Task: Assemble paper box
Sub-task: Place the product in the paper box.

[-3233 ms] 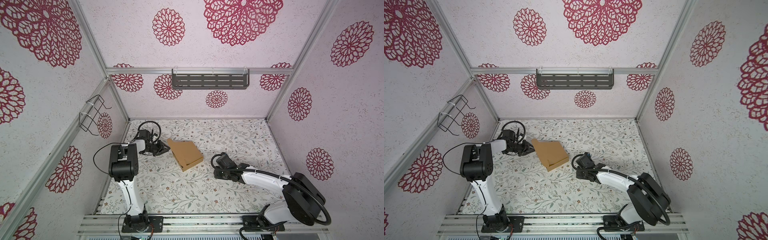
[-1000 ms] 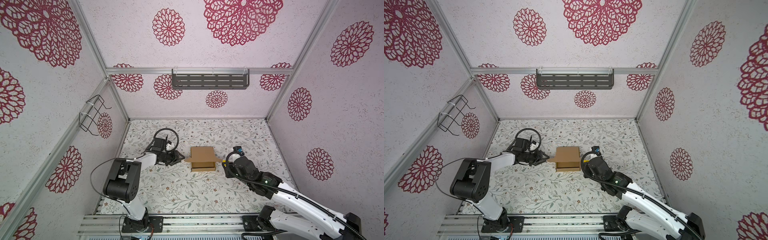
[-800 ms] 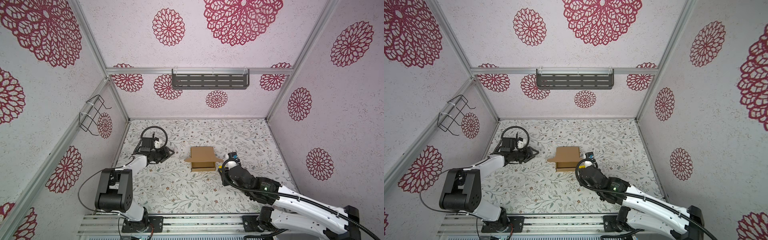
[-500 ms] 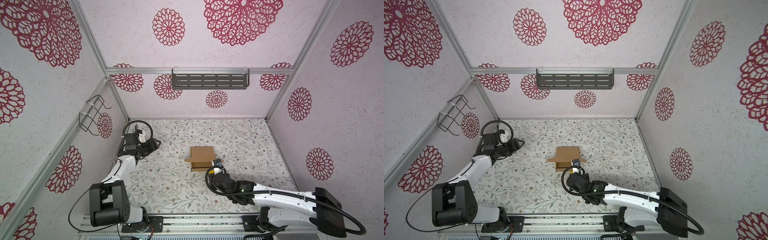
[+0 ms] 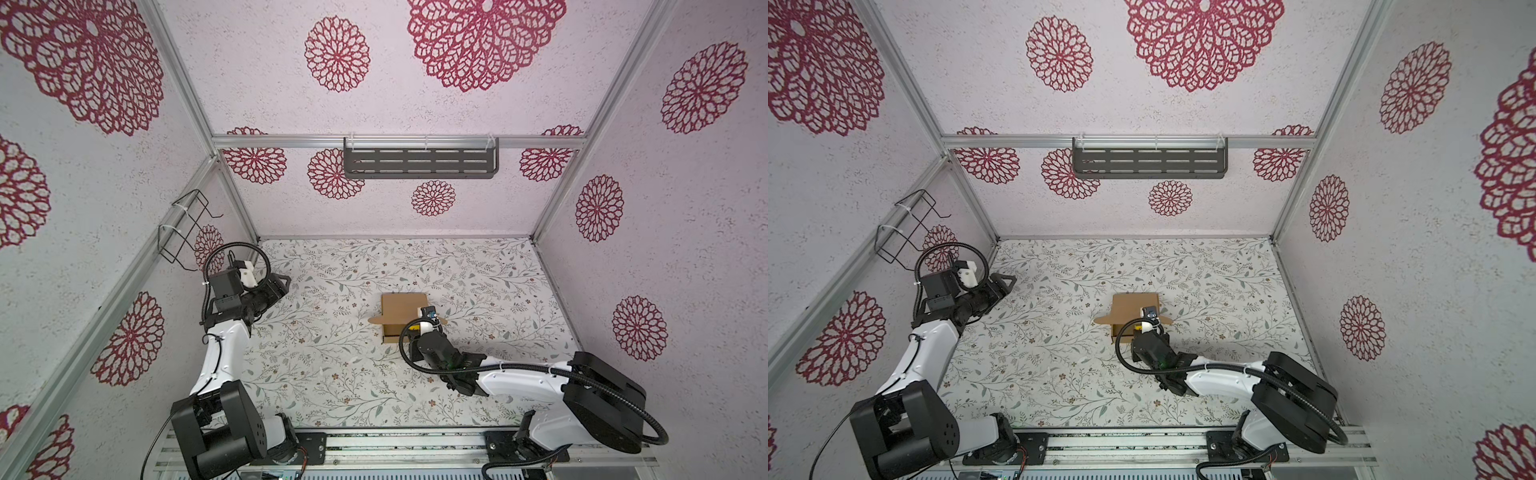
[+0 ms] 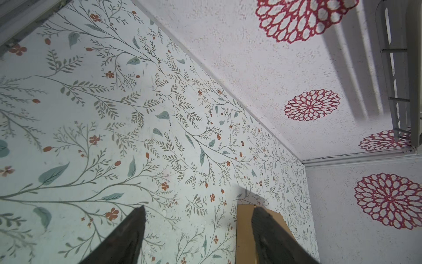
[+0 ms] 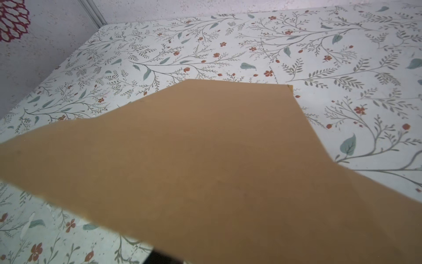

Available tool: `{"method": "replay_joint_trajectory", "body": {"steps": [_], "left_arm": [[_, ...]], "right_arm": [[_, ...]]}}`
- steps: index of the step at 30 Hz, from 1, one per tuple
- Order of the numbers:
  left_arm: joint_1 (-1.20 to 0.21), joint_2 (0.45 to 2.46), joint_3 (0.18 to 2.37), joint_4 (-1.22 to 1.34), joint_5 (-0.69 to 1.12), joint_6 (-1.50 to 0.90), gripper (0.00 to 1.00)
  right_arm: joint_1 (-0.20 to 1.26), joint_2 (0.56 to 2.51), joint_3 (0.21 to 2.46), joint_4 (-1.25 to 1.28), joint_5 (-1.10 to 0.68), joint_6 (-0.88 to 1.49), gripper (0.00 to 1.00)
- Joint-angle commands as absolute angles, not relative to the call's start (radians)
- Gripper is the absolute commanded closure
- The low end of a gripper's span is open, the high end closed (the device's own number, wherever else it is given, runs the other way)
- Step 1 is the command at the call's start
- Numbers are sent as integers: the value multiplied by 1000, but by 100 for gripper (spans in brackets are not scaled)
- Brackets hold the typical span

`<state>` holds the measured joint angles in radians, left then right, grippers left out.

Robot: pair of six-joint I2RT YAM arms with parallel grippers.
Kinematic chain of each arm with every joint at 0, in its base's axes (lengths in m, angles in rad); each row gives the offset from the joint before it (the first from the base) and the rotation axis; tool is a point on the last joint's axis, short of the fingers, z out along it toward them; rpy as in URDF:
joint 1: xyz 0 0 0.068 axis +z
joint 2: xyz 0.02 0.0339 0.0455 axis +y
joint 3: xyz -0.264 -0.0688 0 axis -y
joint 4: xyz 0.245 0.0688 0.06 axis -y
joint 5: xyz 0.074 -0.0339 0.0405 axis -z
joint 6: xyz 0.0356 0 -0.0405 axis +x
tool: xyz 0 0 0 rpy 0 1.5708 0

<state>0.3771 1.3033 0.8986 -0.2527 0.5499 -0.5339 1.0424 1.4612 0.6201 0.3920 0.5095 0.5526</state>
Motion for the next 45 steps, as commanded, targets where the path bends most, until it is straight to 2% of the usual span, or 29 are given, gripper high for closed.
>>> {"method": "replay_joint_trajectory", "body": {"steps": [1, 5, 16, 25, 35, 41, 45], "left_arm": [[394, 1294, 919, -251, 578, -545, 22], [397, 1299, 922, -249, 588, -550, 22], [410, 1306, 916, -241, 590, -560, 22], [417, 1296, 915, -240, 598, -556, 22], [412, 1291, 930, -224, 693, -535, 26], [346, 1292, 992, -281, 763, -431, 29], [248, 1323, 1090, -410, 765, -279, 29]], "right_arm": [[1033, 1502, 652, 520, 501, 514, 81], [1023, 1541, 655, 551, 507, 523, 74], [1011, 1585, 650, 570, 537, 553, 46], [1028, 1508, 625, 511, 510, 587, 48], [1148, 1343, 535, 394, 556, 665, 51], [1284, 1173, 515, 182, 675, 738, 52], [1308, 1078, 552, 55, 620, 721, 50]]}}
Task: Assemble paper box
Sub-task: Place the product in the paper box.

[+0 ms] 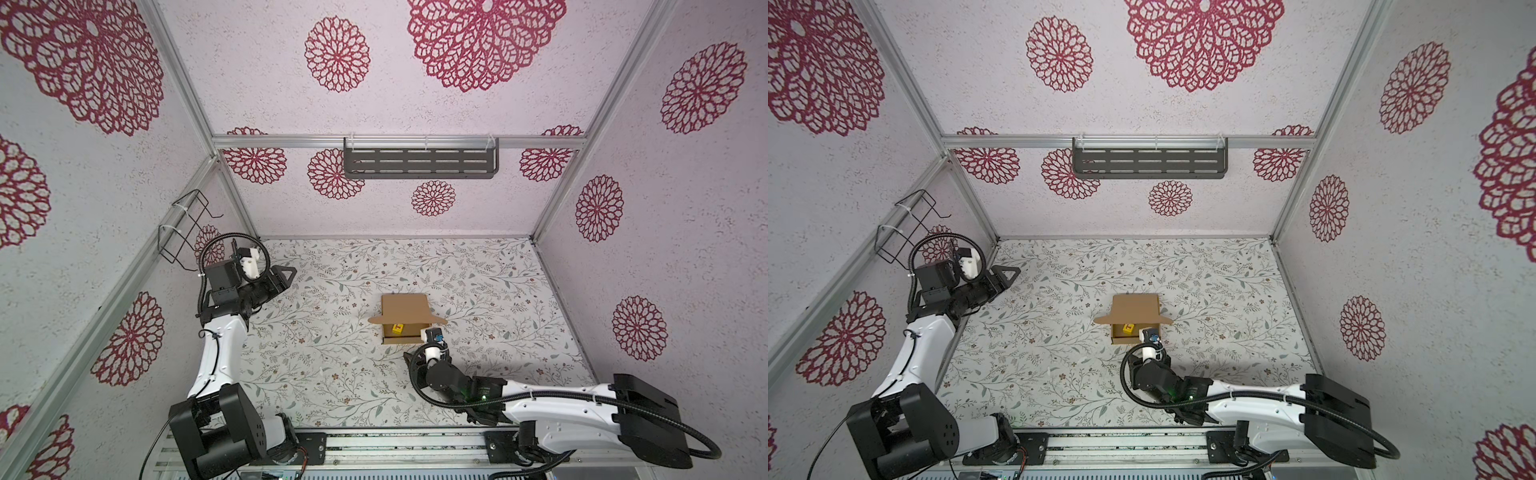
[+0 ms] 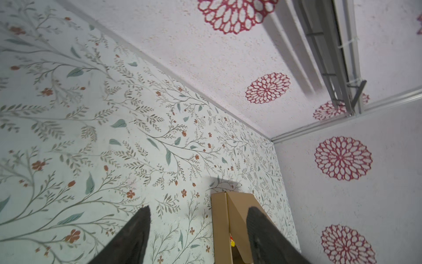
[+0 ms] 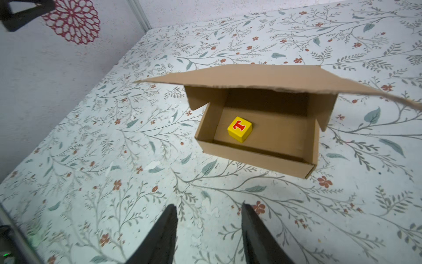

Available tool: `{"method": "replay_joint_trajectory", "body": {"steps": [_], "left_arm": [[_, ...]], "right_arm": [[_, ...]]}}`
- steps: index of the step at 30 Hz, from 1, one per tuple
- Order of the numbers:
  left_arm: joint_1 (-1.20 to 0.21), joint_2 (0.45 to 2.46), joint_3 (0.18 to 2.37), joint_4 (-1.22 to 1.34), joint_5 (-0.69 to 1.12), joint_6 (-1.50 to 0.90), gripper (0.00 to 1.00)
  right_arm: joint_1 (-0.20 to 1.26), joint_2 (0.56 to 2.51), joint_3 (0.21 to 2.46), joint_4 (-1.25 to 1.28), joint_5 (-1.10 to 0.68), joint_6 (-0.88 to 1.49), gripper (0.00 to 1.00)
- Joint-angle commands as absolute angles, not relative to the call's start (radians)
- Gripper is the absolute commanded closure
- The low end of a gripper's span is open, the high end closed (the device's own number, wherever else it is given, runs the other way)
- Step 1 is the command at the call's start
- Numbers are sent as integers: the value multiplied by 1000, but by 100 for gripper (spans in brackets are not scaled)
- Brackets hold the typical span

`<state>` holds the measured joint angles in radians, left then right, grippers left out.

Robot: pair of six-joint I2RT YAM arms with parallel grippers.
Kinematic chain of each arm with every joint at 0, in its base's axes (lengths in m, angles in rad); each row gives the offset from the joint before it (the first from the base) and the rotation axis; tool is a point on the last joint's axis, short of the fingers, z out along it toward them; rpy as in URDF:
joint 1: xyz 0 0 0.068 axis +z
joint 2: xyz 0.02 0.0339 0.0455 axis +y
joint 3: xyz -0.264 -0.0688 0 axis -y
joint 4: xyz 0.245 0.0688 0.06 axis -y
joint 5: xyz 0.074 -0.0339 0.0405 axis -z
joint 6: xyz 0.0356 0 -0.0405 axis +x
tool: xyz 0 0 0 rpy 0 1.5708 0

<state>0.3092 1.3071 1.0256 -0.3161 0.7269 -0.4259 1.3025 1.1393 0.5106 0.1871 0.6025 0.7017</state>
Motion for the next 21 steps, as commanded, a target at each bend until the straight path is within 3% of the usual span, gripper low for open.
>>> {"method": "replay_joint_trajectory", "body": {"steps": [1, 4, 8, 21], "left_arm": [[218, 1335, 1126, -455, 756, -238, 27], [103, 1374, 1252, -616, 694, -87, 23], [-27, 1422, 1359, -715, 631, 1, 22], [-295, 1574, 1336, -640, 545, -47, 16]], "right_arm": [[1307, 1062, 571, 12, 613, 719, 49], [1261, 1017, 627, -126, 577, 726, 43], [1057, 1022, 695, -208, 409, 716, 42], [701, 1140, 930, -352, 170, 579, 43]]}}
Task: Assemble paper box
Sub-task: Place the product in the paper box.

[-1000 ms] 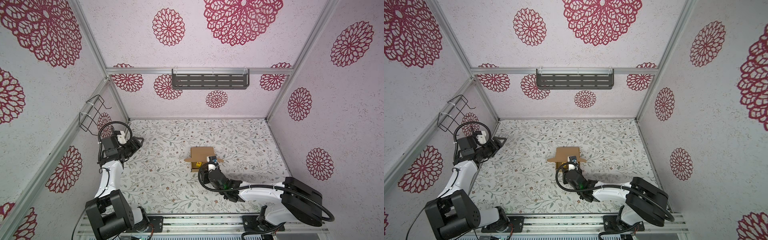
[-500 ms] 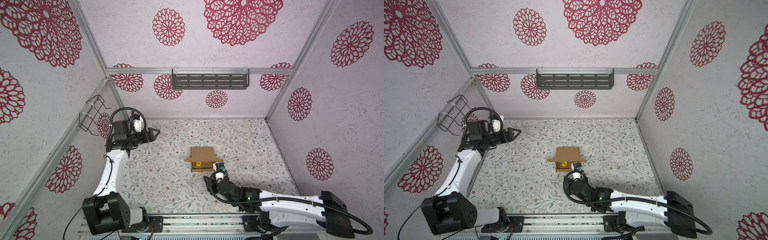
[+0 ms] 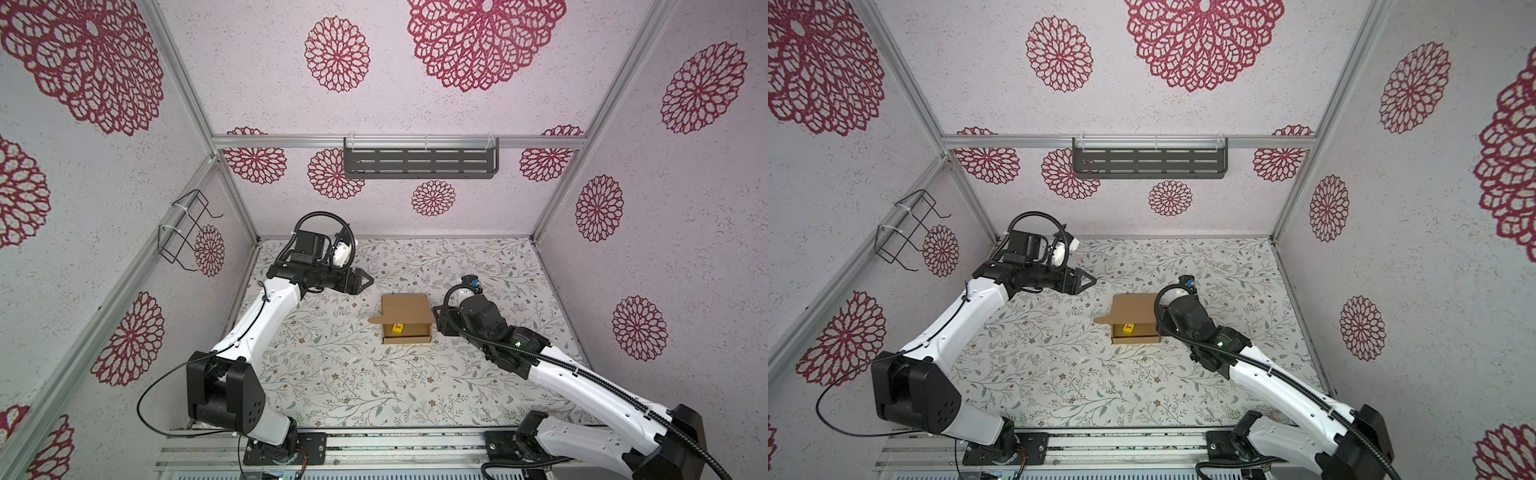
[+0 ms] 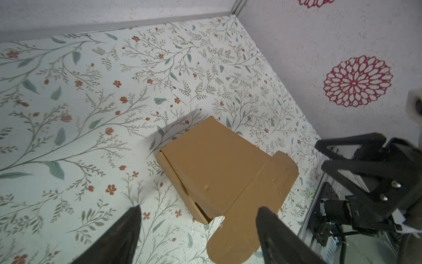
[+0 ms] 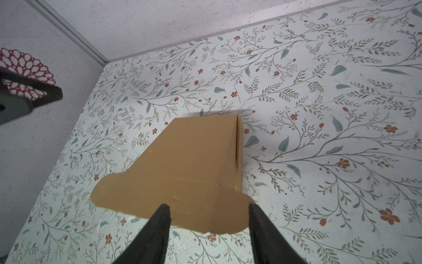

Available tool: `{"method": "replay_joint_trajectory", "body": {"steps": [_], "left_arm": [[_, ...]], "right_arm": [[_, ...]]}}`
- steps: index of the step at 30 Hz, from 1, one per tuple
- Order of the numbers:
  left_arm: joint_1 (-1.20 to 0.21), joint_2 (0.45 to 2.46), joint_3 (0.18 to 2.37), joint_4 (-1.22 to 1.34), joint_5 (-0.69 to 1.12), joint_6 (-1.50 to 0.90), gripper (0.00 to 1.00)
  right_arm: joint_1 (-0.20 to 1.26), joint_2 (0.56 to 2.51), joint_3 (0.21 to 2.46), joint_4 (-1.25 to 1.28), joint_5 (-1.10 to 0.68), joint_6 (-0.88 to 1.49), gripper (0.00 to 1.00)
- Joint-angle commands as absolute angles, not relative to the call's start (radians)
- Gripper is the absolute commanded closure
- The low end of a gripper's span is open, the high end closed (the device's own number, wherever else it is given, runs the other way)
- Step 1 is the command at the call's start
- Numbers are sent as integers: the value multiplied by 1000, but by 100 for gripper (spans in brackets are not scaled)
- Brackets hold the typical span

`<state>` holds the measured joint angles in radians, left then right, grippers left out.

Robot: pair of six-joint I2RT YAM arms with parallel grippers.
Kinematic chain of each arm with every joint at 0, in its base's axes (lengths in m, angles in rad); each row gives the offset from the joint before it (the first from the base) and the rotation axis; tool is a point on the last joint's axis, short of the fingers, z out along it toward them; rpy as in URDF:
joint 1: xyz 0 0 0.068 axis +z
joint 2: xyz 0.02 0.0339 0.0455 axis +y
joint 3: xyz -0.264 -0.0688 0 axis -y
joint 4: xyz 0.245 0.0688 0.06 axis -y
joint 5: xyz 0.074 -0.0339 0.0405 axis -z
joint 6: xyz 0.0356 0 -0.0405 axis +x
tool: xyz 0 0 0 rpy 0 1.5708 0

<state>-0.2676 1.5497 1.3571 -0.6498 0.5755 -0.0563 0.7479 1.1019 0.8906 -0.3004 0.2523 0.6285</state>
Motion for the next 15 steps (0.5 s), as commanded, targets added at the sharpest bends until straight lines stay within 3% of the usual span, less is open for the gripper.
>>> {"method": "replay_joint_trajectory", "body": {"steps": [1, 15], "left_arm": [[-302, 1585, 1324, -623, 543, -60, 17], [-445, 1737, 1374, -665, 349, 13, 14]], "right_arm": [[684, 1160, 939, -345, 150, 575, 43], [634, 1393, 1011, -312, 14, 498, 43]]}}
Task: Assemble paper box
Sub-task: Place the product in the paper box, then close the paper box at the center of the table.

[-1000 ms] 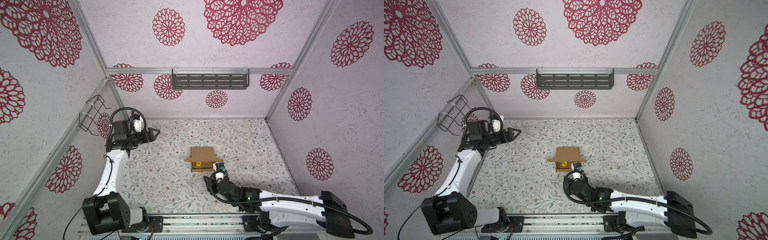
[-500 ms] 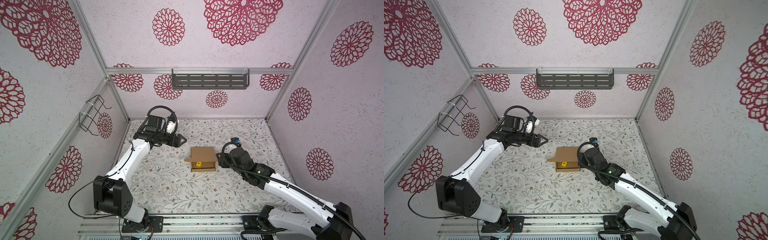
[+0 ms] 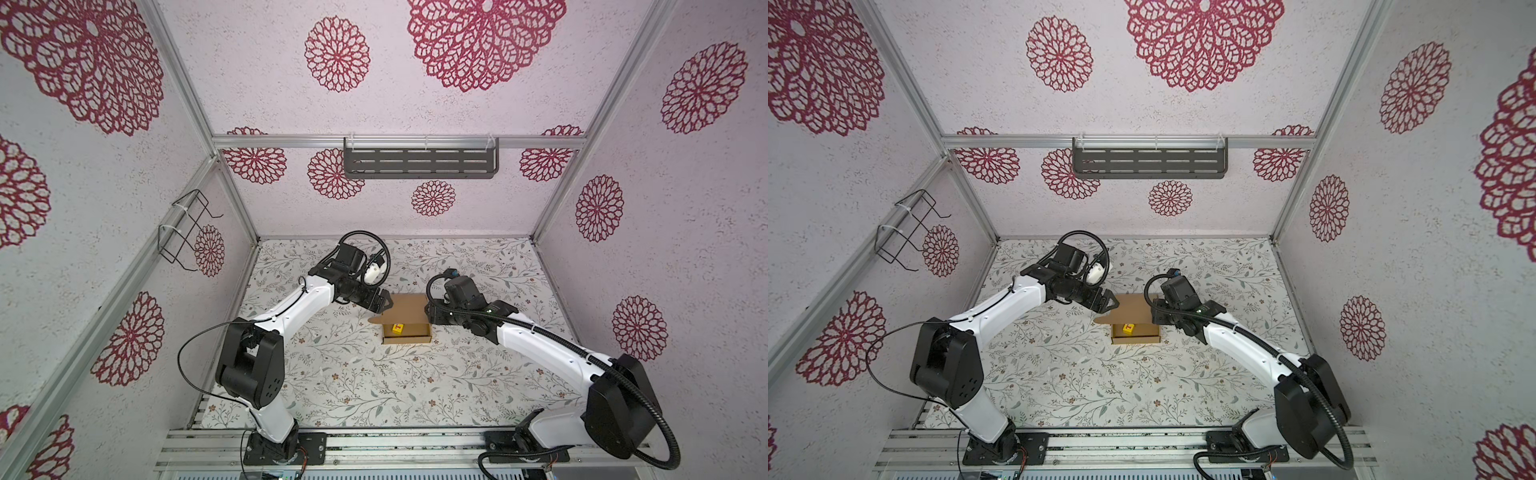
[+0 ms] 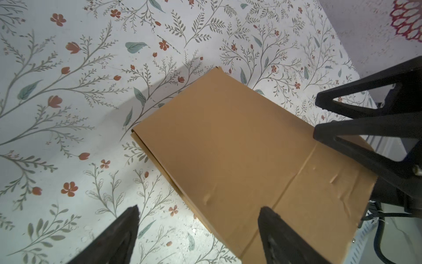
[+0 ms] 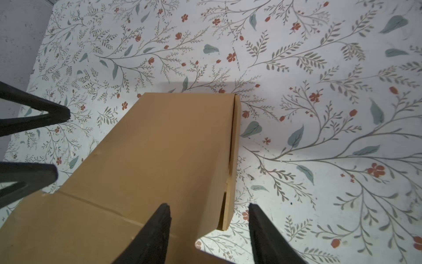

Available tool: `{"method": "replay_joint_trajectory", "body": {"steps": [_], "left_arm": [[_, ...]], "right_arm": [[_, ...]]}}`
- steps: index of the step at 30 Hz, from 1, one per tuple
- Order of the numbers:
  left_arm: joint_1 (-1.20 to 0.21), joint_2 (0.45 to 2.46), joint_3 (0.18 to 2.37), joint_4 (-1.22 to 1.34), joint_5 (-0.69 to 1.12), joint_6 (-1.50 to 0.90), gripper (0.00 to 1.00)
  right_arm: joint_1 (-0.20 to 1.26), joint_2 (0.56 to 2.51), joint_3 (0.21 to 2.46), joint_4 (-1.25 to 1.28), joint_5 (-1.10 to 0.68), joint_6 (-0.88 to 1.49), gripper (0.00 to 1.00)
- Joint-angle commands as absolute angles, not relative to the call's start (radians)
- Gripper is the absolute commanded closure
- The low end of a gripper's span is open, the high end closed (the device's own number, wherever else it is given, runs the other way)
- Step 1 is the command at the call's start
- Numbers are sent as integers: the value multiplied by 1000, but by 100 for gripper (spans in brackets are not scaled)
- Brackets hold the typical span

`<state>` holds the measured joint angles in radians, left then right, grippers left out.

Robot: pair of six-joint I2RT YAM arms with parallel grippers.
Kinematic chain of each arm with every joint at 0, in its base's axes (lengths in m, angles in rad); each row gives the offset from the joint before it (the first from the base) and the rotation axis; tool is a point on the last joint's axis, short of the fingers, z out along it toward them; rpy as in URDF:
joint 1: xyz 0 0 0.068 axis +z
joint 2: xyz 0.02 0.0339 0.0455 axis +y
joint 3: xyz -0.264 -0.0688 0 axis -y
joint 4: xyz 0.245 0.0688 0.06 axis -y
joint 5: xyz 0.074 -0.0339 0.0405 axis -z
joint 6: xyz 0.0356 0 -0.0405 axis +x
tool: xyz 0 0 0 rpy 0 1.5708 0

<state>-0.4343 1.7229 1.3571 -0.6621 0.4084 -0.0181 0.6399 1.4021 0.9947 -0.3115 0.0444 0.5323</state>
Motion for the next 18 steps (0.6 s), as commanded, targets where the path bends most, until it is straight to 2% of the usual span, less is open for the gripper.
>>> {"method": "replay_joint_trajectory", "body": {"steps": [1, 18], "left_arm": [[-453, 1742, 1371, -664, 330, 21, 14], [-490, 1778, 1328, -650, 260, 50, 13]], "right_arm": [[634, 1392, 1004, -311, 17, 497, 43], [632, 1403, 904, -216, 4, 513, 43]]}}
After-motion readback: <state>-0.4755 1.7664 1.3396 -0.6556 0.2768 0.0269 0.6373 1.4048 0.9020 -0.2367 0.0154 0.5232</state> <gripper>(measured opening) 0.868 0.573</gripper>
